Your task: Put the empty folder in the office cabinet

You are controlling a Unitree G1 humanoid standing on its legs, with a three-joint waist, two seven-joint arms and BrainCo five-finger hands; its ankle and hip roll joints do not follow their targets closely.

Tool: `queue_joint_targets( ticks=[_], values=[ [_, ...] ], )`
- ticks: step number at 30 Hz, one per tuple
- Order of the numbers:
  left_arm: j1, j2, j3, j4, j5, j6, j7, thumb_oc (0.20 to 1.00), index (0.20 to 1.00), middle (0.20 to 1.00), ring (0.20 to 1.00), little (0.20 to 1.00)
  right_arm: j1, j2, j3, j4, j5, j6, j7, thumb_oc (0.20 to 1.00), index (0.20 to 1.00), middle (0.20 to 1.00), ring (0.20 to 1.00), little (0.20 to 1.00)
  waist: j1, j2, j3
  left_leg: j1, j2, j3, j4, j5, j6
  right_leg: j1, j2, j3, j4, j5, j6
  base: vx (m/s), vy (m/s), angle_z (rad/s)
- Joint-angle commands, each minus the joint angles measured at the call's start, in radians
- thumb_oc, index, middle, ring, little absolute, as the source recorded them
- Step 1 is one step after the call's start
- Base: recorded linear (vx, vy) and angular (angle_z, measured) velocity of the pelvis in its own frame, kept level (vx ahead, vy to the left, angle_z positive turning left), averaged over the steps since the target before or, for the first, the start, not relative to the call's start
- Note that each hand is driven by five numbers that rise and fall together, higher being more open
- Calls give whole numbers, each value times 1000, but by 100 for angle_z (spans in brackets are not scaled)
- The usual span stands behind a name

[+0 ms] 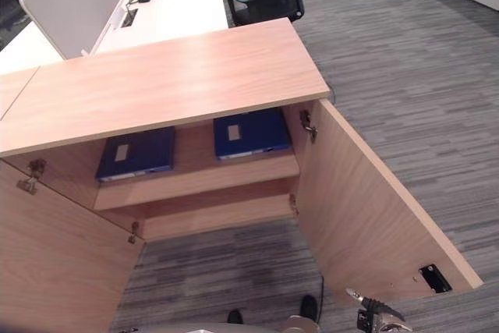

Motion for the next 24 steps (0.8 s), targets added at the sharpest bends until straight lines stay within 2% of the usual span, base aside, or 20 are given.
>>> queue_joint_targets(
  ticks=[1, 3, 5, 6, 7, 9, 12, 14, 18, 19, 24],
  values=[
    [-55, 26, 17, 43, 20, -10, 12, 1000, 1000, 1000, 1000, 1000, -71, -7, -2, 51, -26, -18, -3, 1000, 1000, 1000, 1000, 1000, 31, -41, -19, -8, -71, -12, 2, -105, 14, -147, -51, -29, -15, 40, 47, -128, 136, 10],
    [-62, 34, 14, 36, 15, -10, 15, 1000, 1000, 1000, 1000, 1000, -83, -26, -5, 43, -32, -15, -2, 1000, 1000, 1000, 1000, 1000, 32, -25, 9, -2, -63, -19, 2, -99, 23, -168, -74, -22, 102, -7, 40, -167, 93, 15],
    [-78, 49, 11, 33, 12, -7, 29, 1000, 1000, 1000, 1000, 1000, -98, -29, -3, 36, -19, -20, -8, 1000, 1000, 1000, 1000, 1000, 33, 0, 36, -3, -42, -29, 2, -86, 29, -160, -80, 11, 244, -94, 11, -174, 13, 29],
    [-84, 61, 9, 49, 22, -3, 30, 1000, 1000, 1000, 1000, 1000, -79, -16, -6, 42, -8, -25, -2, 1000, 1000, 1000, 1000, 1000, 25, 0, 30, -8, -38, -56, 2, -76, 30, -135, -57, 100, 375, -151, -11, -94, -75, 17],
    [-82, 63, 9, 55, 24, -3, 30, 1000, 1000, 1000, 1000, 1000, -66, -8, -6, 45, -3, -29, -1, 1000, 1000, 1000, 1000, 1000, 28, -11, 18, -15, -37, -64, 2, -71, 28, -102, -43, 133, 354, -162, -9, 3, -171, 24],
    [-59, 69, 30, 68, 25, -5, 26, 1000, 1000, 1000, 1000, 1000, -46, 18, -4, 40, 2, -37, -1, 1000, 1000, 1000, 1000, 1000, 50, -50, -20, -28, -30, -69, 2, -73, 17, -19, -20, 121, 226, -171, -2, 105, -244, 38],
    [-45, 67, 57, 81, 9, -2, 28, 1000, 1000, 1000, 1000, 1000, -51, 66, 41, 20, 14, -51, -2, 1000, 1000, 1000, 1000, 1000, 57, -78, -50, -37, 11, -70, 2, -63, -4, 16, 55, 153, 81, -145, 3, 54, -264, -8],
    [-37, 60, 51, 79, 13, -7, 25, 1000, 1000, 1000, 1000, 1000, -52, 91, 70, -14, 18, -66, -7, 1000, 1000, 1000, 1000, 1000, 60, -90, -59, -41, 29, -68, 2, -57, -14, 39, 86, 146, 26, -136, -6, 7, -202, -6],
    [-33, 47, 52, 69, 4, -12, 28, 1000, 1000, 1000, 1000, 1000, -67, 130, 131, -97, 22, -95, -16, 1000, 1000, 1000, 1000, 1000, 64, -106, -66, -45, 66, -70, 2, -50, -33, 57, 125, 143, -23, -137, -17, -20, -179, 4],
    [-32, 30, 43, 48, -17, -20, 31, 1000, 1000, 1000, 1000, 1000, -113, 154, 193, -173, 29, -126, -23, 1000, 1000, 1000, 1000, 1000, 78, -118, -68, -49, 102, -67, 2, -39, -51, 54, 153, 135, -23, -152, -29, -53, -274, -12],
    [-24, 23, 49, 50, -37, -18, 38, 1000, 1000, 1000, 1000, 1000, -156, 151, 257, -374, 33, -178, -51, 1000, 1000, 1000, 1000, 1000, 89, -132, -64, -53, 148, -70, 22, -28, -76, 69, 193, 132, -23, -174, -52, -40, -165, -3]
  ],
)
